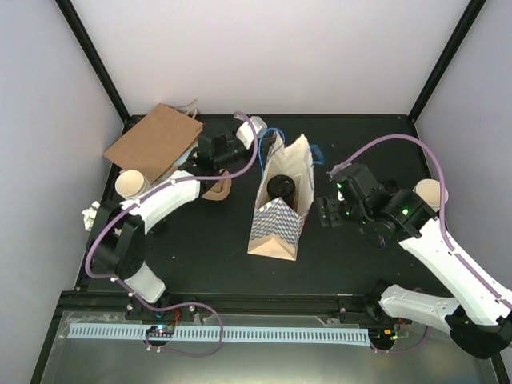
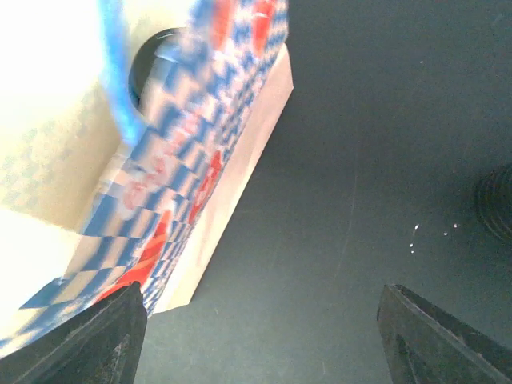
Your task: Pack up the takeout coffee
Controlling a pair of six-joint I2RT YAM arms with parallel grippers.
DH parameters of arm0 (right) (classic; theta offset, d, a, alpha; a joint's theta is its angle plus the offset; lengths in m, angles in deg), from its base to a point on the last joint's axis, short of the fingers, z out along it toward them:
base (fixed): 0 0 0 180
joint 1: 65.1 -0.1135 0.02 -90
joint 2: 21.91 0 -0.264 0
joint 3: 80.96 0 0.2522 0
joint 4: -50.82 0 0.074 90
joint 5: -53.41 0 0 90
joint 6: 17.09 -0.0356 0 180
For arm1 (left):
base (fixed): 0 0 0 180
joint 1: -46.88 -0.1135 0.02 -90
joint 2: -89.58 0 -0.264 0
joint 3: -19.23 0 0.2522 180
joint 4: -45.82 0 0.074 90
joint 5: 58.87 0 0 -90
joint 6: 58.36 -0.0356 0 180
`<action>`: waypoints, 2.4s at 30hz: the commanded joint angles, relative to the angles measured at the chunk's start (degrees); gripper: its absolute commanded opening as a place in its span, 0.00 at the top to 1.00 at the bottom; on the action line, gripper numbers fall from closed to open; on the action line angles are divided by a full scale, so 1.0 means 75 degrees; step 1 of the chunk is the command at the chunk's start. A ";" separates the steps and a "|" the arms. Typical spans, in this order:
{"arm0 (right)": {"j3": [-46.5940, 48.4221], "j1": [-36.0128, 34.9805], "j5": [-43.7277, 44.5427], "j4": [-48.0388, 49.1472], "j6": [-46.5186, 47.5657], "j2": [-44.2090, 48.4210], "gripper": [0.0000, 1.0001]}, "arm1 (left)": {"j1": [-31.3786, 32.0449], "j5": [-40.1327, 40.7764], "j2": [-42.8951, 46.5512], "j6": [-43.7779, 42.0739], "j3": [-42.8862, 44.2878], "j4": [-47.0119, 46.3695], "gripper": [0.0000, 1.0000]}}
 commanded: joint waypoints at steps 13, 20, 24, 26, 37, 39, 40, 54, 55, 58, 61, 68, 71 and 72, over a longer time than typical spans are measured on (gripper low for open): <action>-0.1039 -0.0022 0.0552 0.1074 -0.0655 0.0608 0.10 | -0.0167 0.0934 0.3043 0.1852 -0.1449 0.1541 0.01; -0.1861 0.0334 0.0212 0.2117 -0.0591 0.0421 0.00 | -0.0042 0.1560 0.5180 0.3357 -0.2009 0.4571 0.01; -0.2190 0.1446 -0.1288 0.2662 -0.0397 0.0099 0.00 | 0.0160 0.1215 0.6194 0.3599 -0.2561 0.5710 0.01; -0.2358 0.1956 -0.1749 0.2992 -0.0404 0.0083 0.00 | 0.0330 0.1320 0.6776 0.3749 -0.2946 0.5906 0.01; -0.2445 0.2345 -0.2993 0.3357 0.0200 -0.0216 0.03 | 0.0507 0.2573 0.7962 0.4311 -0.4024 0.5294 0.01; -0.2504 0.2333 -0.3013 0.3274 0.0303 -0.0146 0.03 | 0.0503 0.2746 0.7777 0.4347 -0.3692 0.5575 0.01; -0.2549 0.2332 -0.3056 0.3264 0.0352 -0.0116 0.03 | 0.0501 0.2904 0.7711 0.4360 -0.3459 0.5774 0.01; -0.1818 0.1957 -0.3371 0.3043 0.1284 -0.0372 0.07 | 0.0459 0.4273 0.7261 0.4024 -0.1375 0.7894 0.01; -0.1614 0.1950 -0.3363 0.2993 0.1377 -0.0389 0.08 | 0.0462 0.4307 0.7267 0.4053 -0.1342 0.7962 0.01; -0.0838 0.1918 -0.3448 0.2757 0.1624 -0.0540 0.11 | 0.0457 0.4554 0.7345 0.4176 -0.1194 0.8222 0.01; -0.0180 0.1848 -0.3615 0.2575 0.1788 -0.0717 0.12 | 0.0453 0.5258 0.7366 0.4589 -0.0840 0.8842 0.01; 0.0736 0.1474 -0.3853 0.2580 0.1765 -0.1040 0.13 | 0.0444 0.5526 0.7483 0.4381 -0.0034 0.9463 0.01; 0.0921 0.1345 -0.3974 0.2774 0.1640 -0.1070 0.14 | 0.0443 0.5548 0.7528 0.4357 0.0320 0.9600 0.01; 0.0961 0.1329 -0.4064 0.2863 0.1608 -0.1071 0.14 | 0.0444 0.5535 0.7521 0.4387 0.0451 0.9664 0.01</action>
